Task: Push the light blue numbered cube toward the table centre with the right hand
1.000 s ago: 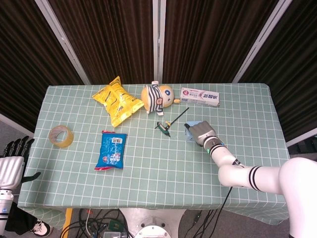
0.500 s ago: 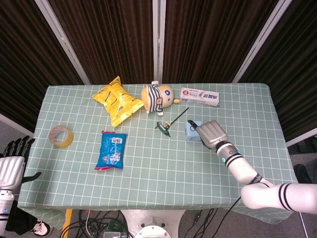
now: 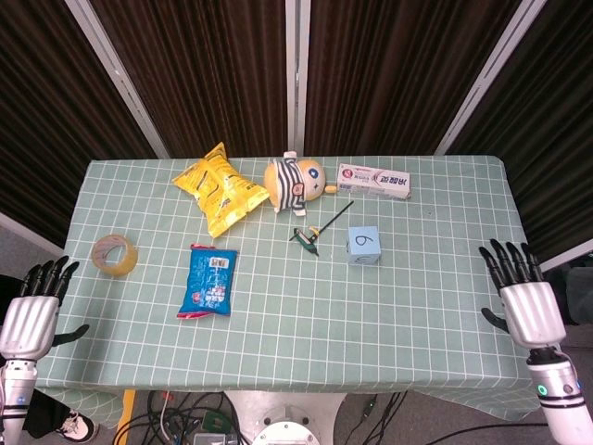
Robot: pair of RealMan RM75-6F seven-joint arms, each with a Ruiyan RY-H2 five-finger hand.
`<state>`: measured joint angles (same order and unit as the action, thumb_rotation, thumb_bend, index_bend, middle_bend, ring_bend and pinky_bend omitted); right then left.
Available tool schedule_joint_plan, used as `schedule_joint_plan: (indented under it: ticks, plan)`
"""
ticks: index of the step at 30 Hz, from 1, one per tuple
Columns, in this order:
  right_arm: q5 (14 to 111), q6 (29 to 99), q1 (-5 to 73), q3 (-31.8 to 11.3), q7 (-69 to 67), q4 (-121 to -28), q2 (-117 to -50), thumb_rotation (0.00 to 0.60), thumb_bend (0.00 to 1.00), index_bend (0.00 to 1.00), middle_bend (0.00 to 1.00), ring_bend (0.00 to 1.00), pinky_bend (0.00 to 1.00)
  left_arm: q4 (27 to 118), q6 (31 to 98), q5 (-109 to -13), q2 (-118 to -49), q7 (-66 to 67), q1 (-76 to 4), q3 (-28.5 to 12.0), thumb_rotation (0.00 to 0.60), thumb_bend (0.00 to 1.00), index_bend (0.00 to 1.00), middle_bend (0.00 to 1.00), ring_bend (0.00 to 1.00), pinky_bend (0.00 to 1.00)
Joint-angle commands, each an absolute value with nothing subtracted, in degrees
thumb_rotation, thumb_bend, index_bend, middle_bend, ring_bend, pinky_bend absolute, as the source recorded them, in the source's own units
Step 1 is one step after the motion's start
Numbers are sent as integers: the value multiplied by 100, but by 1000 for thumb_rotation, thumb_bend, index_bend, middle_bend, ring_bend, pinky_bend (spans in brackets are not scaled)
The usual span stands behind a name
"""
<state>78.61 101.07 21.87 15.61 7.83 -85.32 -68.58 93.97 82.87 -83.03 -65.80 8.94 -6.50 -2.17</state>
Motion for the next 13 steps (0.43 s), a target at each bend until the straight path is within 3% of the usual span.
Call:
schedule_joint_plan:
  ticks: [1,13]
  plan:
    - [8094,10113,1566,1462,-1,-7857,-7266,600,0,0,0,0,0,9409,8343,-8347,-6591,874,-622,-201,600,0,70,11,0,59]
    - [8106,9680,1173,881,-170,-7660,-7454,600,59,0,0,0,0,9118,8522,-8448,-6729,598,-550,-222,600,0,70,0,0,59]
